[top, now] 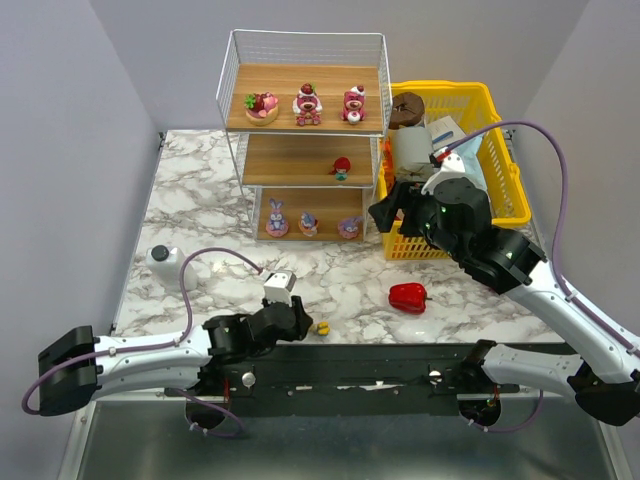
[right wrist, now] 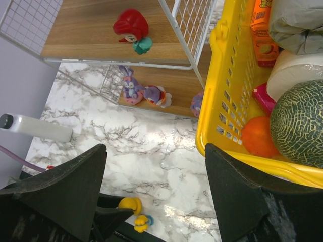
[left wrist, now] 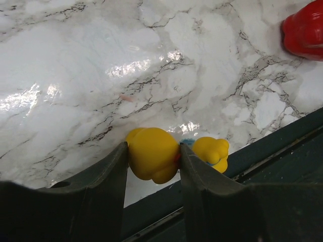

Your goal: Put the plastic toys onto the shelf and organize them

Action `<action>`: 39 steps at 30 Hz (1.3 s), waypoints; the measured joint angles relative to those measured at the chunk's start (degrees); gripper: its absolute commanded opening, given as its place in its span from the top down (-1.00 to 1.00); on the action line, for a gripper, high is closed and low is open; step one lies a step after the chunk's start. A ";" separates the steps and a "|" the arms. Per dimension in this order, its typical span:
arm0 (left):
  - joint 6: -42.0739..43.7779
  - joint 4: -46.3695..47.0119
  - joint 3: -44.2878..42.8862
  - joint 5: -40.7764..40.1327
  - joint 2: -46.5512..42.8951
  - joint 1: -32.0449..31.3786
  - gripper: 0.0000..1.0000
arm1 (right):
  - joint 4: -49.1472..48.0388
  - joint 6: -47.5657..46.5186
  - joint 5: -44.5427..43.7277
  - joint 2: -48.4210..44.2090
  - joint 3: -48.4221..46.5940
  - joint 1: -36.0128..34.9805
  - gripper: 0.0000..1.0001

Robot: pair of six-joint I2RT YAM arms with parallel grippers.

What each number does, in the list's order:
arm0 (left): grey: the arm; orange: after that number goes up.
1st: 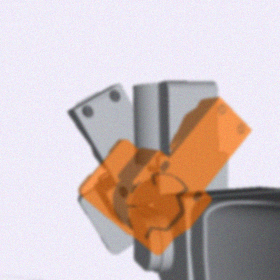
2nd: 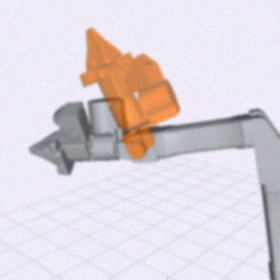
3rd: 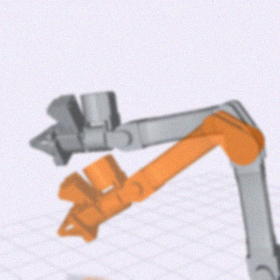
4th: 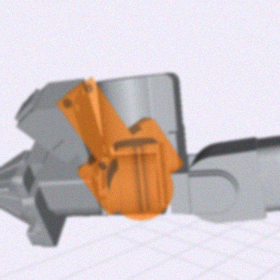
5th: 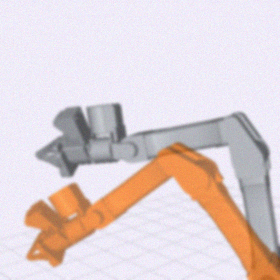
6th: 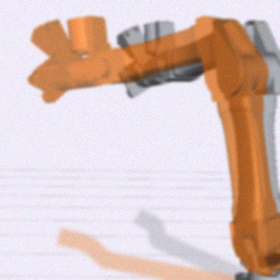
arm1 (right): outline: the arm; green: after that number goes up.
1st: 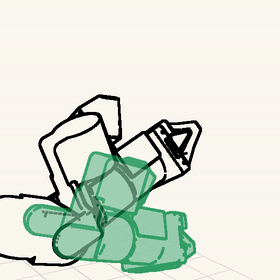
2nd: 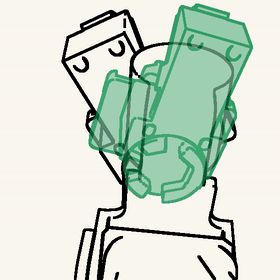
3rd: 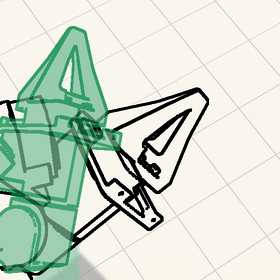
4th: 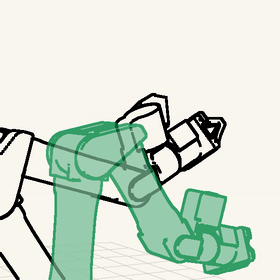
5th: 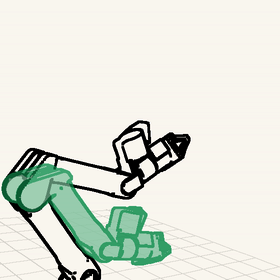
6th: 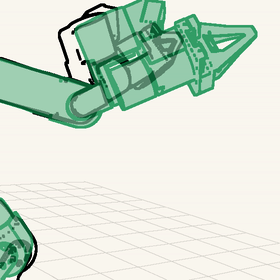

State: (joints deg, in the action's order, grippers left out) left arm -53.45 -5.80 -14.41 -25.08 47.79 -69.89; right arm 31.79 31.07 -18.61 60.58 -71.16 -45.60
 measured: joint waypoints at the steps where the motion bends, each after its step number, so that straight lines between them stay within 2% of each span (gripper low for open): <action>1: -0.04 -0.96 -0.44 -0.28 -0.09 0.00 0.39 | 0.13 0.02 -0.07 0.00 0.00 0.00 -0.72; 6: -0.24 -8.66 -6.12 -3.45 -1.05 0.00 0.34 | 1.20 0.00 -0.37 -0.07 0.00 0.00 -0.72; 13: 1.88 -20.31 -23.71 -8.85 1.64 1.27 0.34 | 1.77 0.00 -0.63 -1.97 0.00 0.26 -0.72; 21: 9.62 -29.14 -48.98 -6.19 16.09 15.43 0.46 | 4.33 -0.02 -0.61 -6.58 0.42 0.35 -0.72; 27: 13.68 -33.07 -65.24 -4.17 24.04 21.68 0.46 | 6.71 -0.02 -0.61 -9.62 1.29 0.35 -0.72; 33: 16.90 -33.33 -71.21 -4.02 28.76 24.63 0.46 | 8.11 -0.02 -0.61 -10.78 2.16 0.35 -0.72; 39: 18.51 -32.57 -73.09 -3.91 32.61 27.56 0.46 | 8.17 0.02 -0.68 -10.75 2.23 0.35 -0.72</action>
State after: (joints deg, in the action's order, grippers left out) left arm -34.94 -38.37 -87.50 -28.99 80.40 -42.33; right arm 39.97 31.09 -19.29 49.82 -68.93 -45.25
